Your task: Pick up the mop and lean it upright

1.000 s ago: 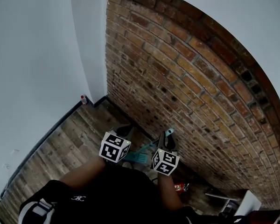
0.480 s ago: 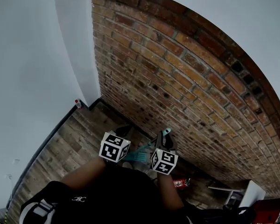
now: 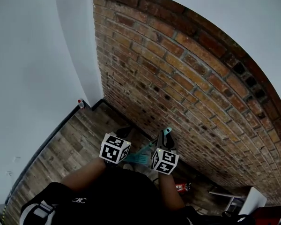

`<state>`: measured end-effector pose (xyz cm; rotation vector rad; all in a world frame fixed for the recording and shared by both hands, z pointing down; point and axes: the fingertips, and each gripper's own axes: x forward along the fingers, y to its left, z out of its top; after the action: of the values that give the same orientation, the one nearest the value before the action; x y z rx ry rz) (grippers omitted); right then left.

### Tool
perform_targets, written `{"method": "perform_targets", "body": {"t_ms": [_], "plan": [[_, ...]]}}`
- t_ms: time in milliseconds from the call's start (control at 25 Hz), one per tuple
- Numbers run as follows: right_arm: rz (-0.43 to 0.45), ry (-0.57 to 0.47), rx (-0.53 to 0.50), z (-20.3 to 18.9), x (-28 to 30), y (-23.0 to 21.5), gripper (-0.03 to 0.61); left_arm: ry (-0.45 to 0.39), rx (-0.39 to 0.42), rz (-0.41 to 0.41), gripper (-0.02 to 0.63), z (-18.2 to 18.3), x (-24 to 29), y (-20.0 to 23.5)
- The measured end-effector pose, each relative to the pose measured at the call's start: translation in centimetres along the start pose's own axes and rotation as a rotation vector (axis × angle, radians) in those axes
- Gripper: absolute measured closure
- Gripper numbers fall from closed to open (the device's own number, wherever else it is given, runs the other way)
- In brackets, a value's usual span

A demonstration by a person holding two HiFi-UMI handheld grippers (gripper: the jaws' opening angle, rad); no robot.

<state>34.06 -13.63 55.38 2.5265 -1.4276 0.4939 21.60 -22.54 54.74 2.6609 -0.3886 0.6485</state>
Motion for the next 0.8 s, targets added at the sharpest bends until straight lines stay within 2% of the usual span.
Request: {"method": "perform_targets", "body": {"t_ms": [480, 800], "plan": [[0.044, 0.000, 0.001, 1.6, 8.7, -1.7, 0.476, 0.005, -0.035, 0.170, 0.621, -0.8, -2.3, 3.1], [0.014, 0.029, 0.004, 2.2, 14.4, -3.7, 0.474, -0.016, -0.098, 0.301, 0.621, -2.0, -4.8, 5.5]]}}
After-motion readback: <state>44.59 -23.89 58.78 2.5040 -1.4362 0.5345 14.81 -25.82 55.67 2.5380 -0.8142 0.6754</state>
